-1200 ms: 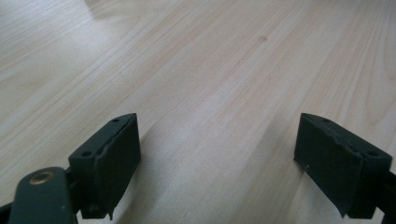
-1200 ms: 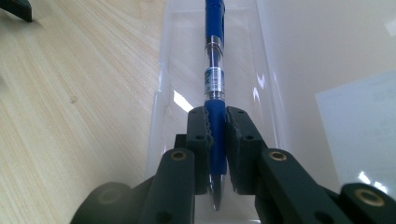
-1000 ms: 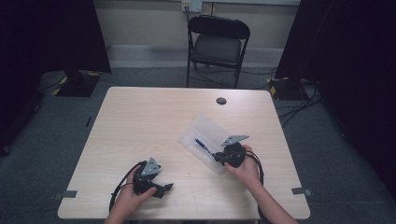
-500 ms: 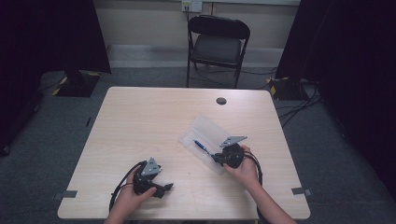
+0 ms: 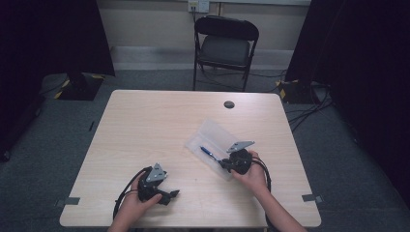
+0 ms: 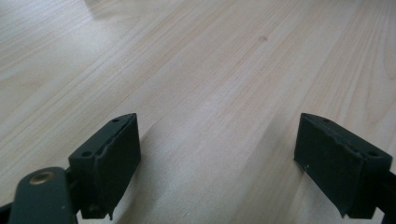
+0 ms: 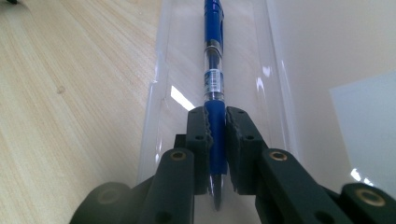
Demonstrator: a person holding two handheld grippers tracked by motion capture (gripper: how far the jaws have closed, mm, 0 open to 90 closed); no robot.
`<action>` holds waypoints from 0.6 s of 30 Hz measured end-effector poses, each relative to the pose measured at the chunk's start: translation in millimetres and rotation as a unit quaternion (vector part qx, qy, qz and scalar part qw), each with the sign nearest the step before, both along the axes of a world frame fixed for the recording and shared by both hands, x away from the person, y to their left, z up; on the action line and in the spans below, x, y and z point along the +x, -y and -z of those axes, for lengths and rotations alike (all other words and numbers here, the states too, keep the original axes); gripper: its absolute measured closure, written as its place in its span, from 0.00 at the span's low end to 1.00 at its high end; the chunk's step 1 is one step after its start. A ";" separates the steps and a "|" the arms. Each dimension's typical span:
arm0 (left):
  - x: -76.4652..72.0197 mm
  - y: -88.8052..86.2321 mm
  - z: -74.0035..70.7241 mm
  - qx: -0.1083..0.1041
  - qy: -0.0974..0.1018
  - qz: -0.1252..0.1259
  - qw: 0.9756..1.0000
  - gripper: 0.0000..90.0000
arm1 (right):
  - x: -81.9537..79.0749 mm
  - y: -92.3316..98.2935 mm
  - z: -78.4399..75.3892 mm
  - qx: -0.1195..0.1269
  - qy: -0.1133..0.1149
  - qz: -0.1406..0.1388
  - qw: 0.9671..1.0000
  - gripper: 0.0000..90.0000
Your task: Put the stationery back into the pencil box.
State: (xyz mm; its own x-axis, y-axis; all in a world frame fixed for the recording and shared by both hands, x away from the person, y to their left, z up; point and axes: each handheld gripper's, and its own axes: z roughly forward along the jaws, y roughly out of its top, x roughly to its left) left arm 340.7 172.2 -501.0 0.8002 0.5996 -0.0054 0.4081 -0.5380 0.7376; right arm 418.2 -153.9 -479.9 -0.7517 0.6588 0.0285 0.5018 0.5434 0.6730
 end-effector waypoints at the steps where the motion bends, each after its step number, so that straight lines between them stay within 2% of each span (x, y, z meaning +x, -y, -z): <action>1: 0.1 0.0 0.0 0.000 0.001 0.000 1.000 0.16 | 0.0 -0.1 -0.1 0.002 -0.001 0.000 1.000 0.89; 12: -0.3 0.1 0.0 -0.001 -0.001 -0.001 1.000 0.16 | 0.7 -1.2 -0.2 -0.004 0.003 -0.004 1.000 0.89; 18: -0.2 0.0 0.0 0.000 -0.001 -0.001 1.000 0.16 | 0.4 -2.9 -0.5 0.001 0.002 -0.003 1.000 0.88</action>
State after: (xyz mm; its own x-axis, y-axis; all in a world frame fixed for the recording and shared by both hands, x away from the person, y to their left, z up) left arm 340.5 172.2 -501.1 0.7990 0.6012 -0.0074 0.4105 -0.5365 0.7373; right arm 418.6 -151.0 -479.4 -0.7564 0.6535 0.0264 0.4950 0.5457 0.6762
